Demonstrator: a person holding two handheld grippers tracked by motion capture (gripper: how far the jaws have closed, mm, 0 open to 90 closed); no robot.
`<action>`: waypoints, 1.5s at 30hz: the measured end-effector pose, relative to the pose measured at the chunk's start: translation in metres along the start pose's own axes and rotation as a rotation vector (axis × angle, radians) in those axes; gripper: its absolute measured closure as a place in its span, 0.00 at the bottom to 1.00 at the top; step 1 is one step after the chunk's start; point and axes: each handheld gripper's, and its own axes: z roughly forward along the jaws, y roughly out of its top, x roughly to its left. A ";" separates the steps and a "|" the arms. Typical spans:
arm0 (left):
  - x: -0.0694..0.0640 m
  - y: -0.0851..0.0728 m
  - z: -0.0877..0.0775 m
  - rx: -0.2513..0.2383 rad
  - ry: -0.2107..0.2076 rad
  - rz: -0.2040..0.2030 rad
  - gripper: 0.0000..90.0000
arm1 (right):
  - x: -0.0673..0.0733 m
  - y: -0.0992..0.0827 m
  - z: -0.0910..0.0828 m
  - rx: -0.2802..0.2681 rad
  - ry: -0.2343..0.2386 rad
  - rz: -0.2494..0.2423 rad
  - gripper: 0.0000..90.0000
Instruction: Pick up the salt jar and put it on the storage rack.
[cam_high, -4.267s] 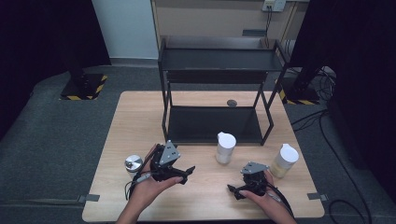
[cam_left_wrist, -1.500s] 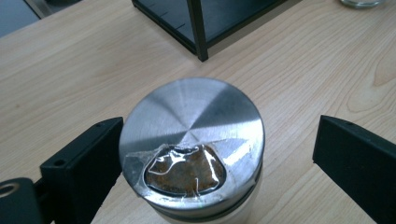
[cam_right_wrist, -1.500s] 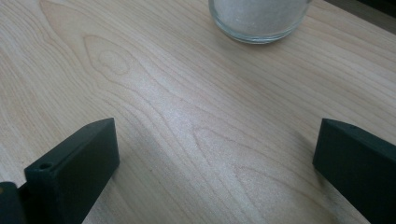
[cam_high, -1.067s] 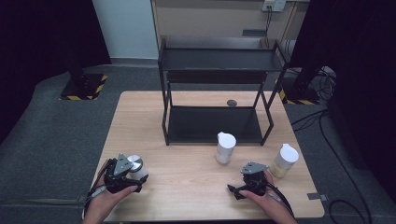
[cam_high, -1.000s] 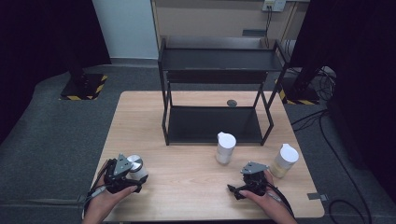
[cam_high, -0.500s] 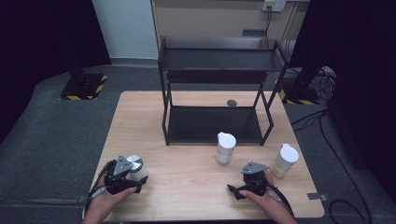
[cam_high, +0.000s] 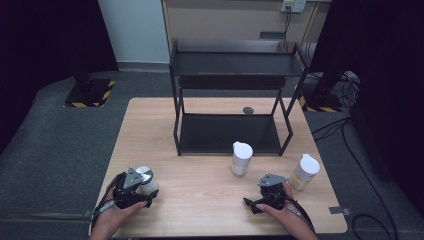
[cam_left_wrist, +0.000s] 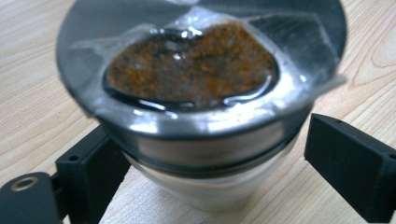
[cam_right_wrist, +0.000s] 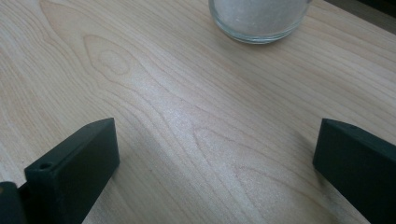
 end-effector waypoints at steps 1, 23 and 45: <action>0.000 0.000 0.000 0.003 0.000 0.002 0.09 | 0.000 0.000 0.000 0.000 0.000 0.000 0.01; 0.016 0.000 0.006 0.009 -0.044 -0.060 0.33 | 0.000 0.000 0.000 0.000 0.000 0.000 0.01; -0.009 0.024 0.002 0.015 -0.054 -0.026 0.33 | 0.000 0.000 0.000 0.000 0.001 0.001 0.01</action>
